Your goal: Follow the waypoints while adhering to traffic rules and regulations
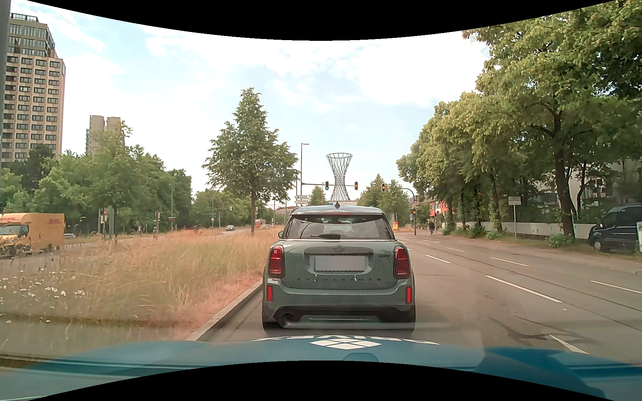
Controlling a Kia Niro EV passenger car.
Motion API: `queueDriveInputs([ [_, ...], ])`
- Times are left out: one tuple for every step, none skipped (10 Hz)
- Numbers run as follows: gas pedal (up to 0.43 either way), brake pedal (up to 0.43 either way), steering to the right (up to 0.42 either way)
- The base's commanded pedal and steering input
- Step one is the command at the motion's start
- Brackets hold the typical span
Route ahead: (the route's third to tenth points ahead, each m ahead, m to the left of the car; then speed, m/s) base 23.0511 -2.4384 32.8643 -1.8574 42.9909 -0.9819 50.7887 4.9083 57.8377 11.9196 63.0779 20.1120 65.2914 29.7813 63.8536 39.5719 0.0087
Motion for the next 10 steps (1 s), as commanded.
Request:
queueDriveInputs([
  [0.0,0.0,0.0],
  [0.0,0.0,-0.002],
  [0.028,0.0,-0.003],
  [0.028,0.0,-0.003],
  [0.028,0.0,-0.003],
  [0.039,0.0,-0.004],
  [0.039,0.0,-0.004],
  [0.039,0.0,-0.005],
  [0.047,0.0,-0.005],
  [0.079,0.0,-0.005],
])
